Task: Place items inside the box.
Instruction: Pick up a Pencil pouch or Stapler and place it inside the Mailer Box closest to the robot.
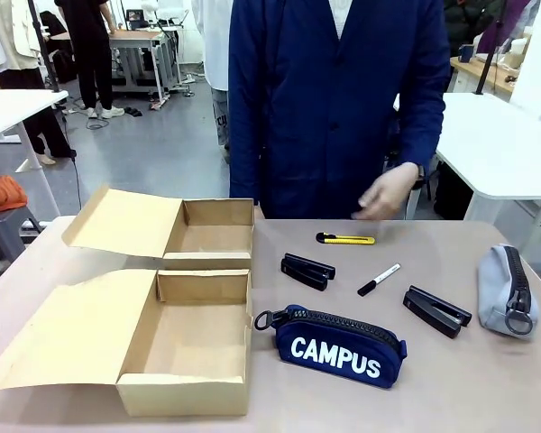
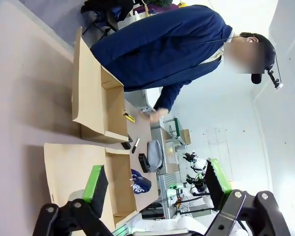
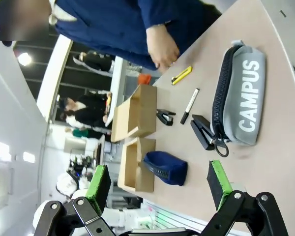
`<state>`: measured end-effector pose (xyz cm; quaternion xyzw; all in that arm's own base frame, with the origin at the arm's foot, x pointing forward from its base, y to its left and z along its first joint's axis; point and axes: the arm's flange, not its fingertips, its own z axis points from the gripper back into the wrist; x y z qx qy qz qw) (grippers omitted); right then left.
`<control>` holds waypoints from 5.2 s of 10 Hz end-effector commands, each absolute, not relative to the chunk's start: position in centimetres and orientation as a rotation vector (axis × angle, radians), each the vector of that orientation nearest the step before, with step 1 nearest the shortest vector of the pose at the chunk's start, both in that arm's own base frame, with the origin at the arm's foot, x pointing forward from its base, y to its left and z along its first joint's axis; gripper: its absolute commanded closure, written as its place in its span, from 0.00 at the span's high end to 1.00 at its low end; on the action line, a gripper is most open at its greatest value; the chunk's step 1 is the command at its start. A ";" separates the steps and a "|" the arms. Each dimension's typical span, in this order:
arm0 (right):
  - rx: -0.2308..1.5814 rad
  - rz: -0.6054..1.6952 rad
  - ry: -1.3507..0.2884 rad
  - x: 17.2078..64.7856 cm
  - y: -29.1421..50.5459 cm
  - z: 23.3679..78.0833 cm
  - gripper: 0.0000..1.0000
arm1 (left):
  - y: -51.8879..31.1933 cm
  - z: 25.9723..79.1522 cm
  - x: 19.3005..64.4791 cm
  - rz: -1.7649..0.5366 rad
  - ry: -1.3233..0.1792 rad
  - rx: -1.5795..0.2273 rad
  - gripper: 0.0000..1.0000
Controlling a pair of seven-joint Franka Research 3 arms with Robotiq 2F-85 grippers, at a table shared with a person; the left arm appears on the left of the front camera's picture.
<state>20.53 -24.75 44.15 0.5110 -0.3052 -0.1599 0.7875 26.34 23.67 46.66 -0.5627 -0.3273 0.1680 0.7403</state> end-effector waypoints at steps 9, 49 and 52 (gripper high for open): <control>1.074 0.043 -0.619 17.1 -25.4 44.3 1.00 | 23.8 46.8 26.5 0.349 -0.743 -1.246 1.00; 0.097 1.141 0.032 34.5 29.3 34.2 0.00 | 23.8 46.8 26.5 0.349 -0.743 -1.246 1.00; 0.093 1.142 0.046 34.4 29.3 34.2 0.14 | 23.8 46.8 26.5 0.349 -0.743 -1.246 1.00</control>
